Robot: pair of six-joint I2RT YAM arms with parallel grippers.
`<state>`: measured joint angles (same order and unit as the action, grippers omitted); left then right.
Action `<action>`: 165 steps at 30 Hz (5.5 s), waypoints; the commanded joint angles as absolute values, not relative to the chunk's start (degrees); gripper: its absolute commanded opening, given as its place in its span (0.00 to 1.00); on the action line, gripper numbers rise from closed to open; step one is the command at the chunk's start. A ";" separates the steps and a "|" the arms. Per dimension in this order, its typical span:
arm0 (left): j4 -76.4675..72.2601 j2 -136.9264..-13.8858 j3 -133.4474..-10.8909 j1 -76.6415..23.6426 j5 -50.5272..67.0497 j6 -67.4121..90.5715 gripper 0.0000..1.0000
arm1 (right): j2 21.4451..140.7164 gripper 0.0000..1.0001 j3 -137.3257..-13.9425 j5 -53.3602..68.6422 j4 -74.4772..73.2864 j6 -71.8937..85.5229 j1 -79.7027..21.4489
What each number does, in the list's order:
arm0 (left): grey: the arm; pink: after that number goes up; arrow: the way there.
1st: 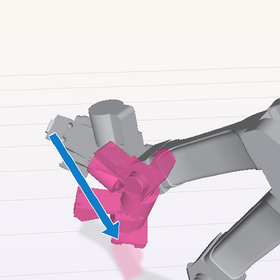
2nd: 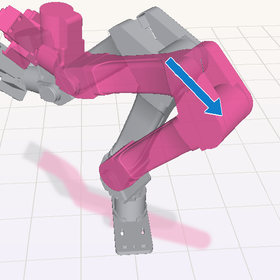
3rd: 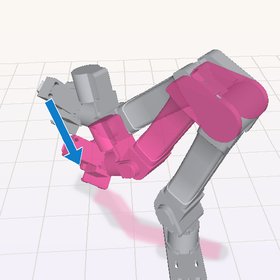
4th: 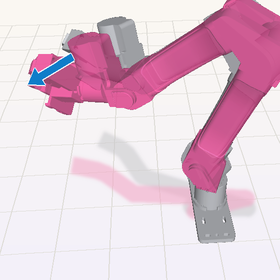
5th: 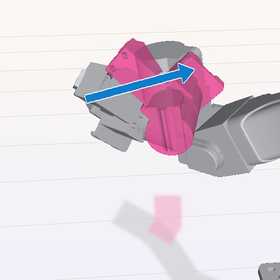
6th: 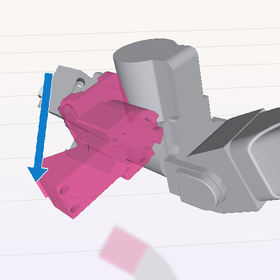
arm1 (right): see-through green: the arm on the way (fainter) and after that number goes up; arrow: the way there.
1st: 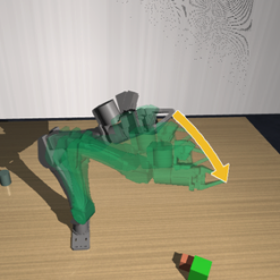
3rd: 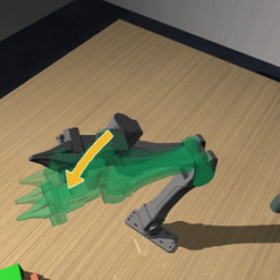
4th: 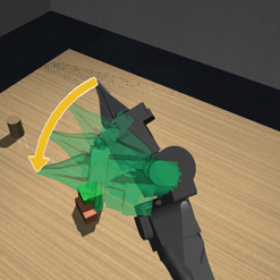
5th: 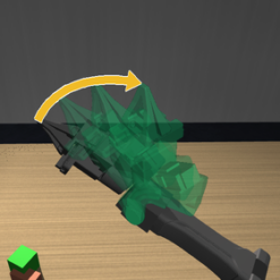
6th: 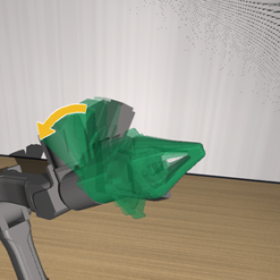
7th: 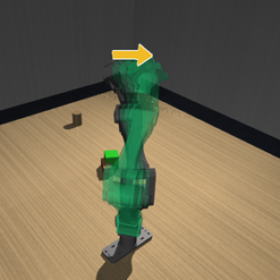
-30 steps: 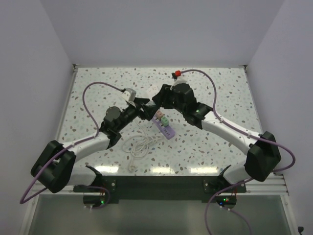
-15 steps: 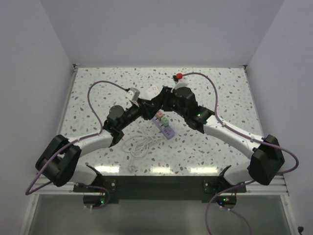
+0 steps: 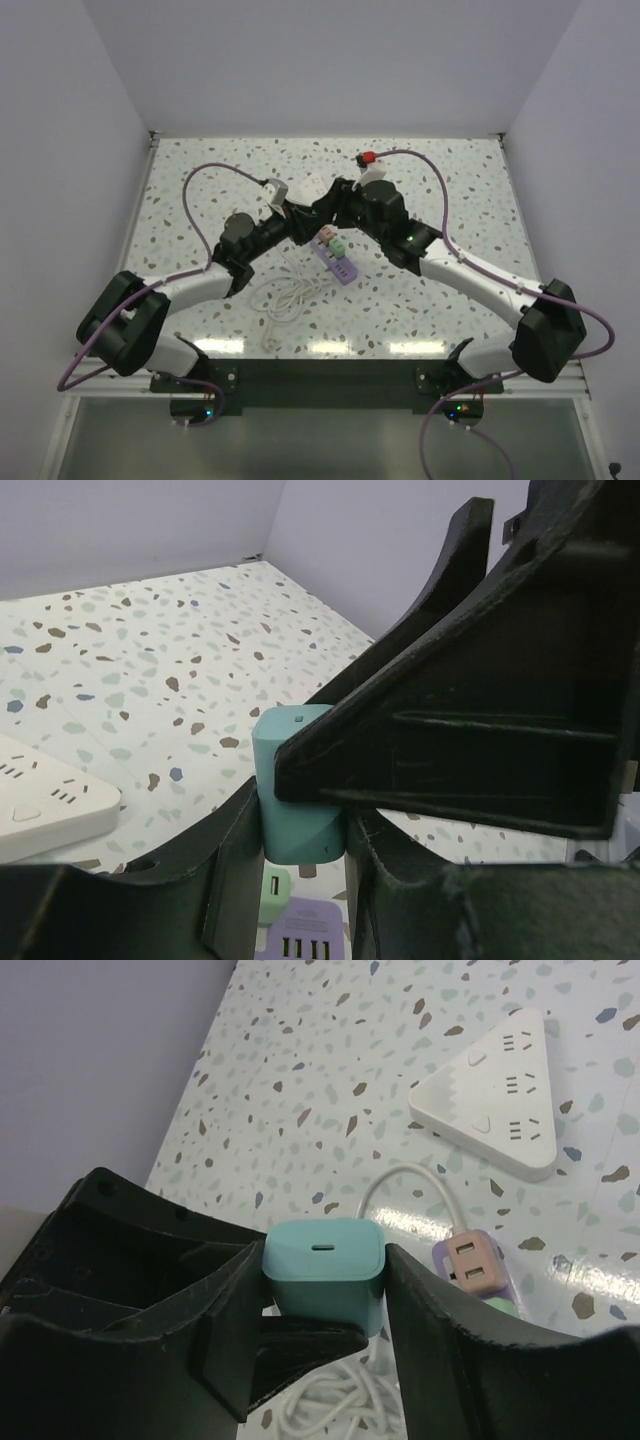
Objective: Insert the plug
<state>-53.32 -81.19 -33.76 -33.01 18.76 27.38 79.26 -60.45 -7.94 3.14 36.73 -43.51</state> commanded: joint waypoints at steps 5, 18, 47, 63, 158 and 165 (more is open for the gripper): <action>-49.84 -79.54 -38.41 -31.82 26.27 19.61 0.00 | 73.75 0.82 -61.35 -5.27 5.19 26.82 -44.39; -42.89 -76.03 -38.41 -27.16 54.02 9.32 0.00 | 62.23 0.96 -66.53 17.95 -10.44 -5.42 -42.10; -46.85 -67.76 -34.81 -28.48 67.33 10.20 0.00 | 68.20 0.56 -67.50 37.97 -23.03 -12.22 -42.10; -46.93 -68.03 -34.98 -28.56 66.27 10.28 0.18 | 69.96 0.00 -66.18 43.42 -17.68 -12.66 -42.10; -42.71 -117.24 -59.59 -15.38 20.48 22.85 0.85 | 121.03 0.00 -98.09 1.84 -17.75 16.08 -29.35; -42.98 -117.77 -59.68 -15.38 20.83 23.03 0.77 | 120.76 0.00 -97.38 2.02 -16.79 17.40 -29.36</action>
